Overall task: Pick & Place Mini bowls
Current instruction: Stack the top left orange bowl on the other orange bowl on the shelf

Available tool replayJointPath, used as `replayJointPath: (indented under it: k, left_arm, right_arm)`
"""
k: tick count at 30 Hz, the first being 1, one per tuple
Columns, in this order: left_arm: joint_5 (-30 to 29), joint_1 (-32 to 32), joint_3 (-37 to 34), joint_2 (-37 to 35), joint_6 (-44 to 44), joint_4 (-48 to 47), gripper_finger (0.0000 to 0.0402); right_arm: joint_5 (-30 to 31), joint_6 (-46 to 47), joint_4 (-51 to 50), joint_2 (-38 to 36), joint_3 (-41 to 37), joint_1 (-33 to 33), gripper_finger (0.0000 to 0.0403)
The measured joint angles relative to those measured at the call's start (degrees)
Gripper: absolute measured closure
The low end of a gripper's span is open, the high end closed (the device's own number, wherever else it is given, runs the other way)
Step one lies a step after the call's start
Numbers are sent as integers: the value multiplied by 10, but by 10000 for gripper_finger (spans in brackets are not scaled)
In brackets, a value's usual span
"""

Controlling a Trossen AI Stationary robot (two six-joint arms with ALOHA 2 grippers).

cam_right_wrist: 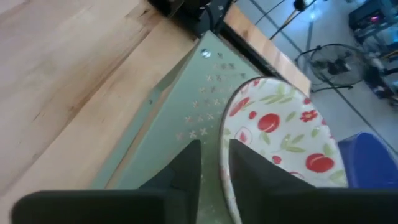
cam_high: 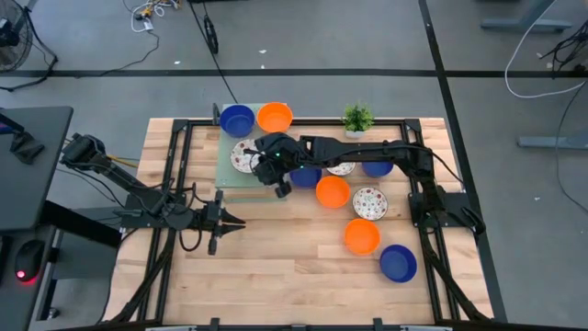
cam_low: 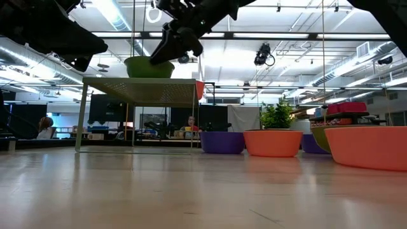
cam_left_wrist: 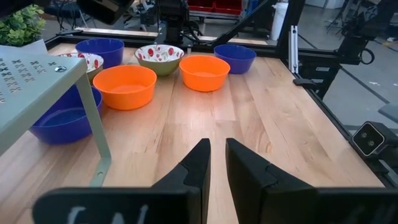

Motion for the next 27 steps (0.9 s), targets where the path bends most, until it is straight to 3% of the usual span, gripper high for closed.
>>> replayJointPath:
  k: [5, 11, 22, 27]
  left_arm:
    - [0, 0, 0, 0, -1, 0, 349]
    - [7, -1, 0, 0, -1, -3, 349]
    - [28, -1, 0, 0, -10, -3, 349]
    - [29, -1, 0, 0, -14, -3, 349]
  right_arm:
    - [41, -2, 13, -10, 0, 2, 267]
    - [47, 40, -17, -61, -1, 13, 231]
    - [45, 243, -330, -160, -3, 77, 232]
    - [45, 321, -363, -214, -103, 128, 247]
